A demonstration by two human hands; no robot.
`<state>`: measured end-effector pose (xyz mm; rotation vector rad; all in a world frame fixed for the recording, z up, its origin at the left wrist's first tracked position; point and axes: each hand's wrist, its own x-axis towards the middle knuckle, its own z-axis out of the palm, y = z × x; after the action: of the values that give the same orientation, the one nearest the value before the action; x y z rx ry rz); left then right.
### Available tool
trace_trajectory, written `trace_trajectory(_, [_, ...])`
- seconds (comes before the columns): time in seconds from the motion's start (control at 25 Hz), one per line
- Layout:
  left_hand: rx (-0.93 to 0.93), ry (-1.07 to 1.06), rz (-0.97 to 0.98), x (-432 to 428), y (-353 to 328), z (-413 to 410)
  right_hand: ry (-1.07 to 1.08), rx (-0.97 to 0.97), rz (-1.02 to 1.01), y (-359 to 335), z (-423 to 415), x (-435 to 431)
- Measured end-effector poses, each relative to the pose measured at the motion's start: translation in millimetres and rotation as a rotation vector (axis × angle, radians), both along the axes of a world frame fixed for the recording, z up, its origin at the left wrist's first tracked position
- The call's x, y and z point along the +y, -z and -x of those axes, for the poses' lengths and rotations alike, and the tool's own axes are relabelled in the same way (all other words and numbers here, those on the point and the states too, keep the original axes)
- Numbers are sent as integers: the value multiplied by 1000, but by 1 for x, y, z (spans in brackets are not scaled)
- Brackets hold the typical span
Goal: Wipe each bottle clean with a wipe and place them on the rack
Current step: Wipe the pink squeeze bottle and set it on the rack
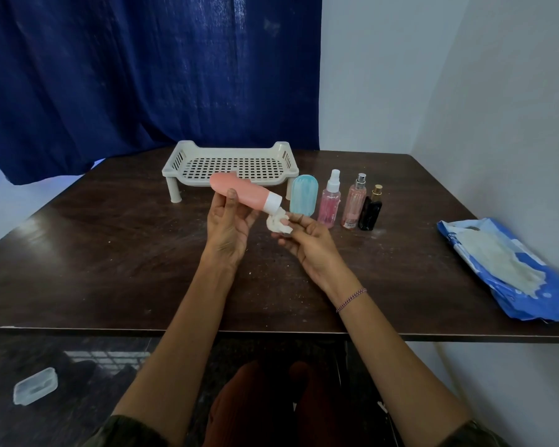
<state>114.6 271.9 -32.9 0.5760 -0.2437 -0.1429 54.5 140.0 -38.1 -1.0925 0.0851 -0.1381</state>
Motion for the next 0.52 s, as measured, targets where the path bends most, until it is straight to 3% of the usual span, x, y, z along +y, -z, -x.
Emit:
trace_trajectory(0.08, [41,-39,19,1,0,-1,68,-4,63,0,0,-2])
trace_trajectory(0.28, [90,-91,27,2,-2,-1,70,20,-39,1,-1,-8])
trace_trajectory(0.44, [63,-134,-36,1,-4,2,101,28,309,6,-1,-7])
trace_trajectory(0.52, [50,-147,-64,0,-5,3,164,44,347,7,-1,-7])
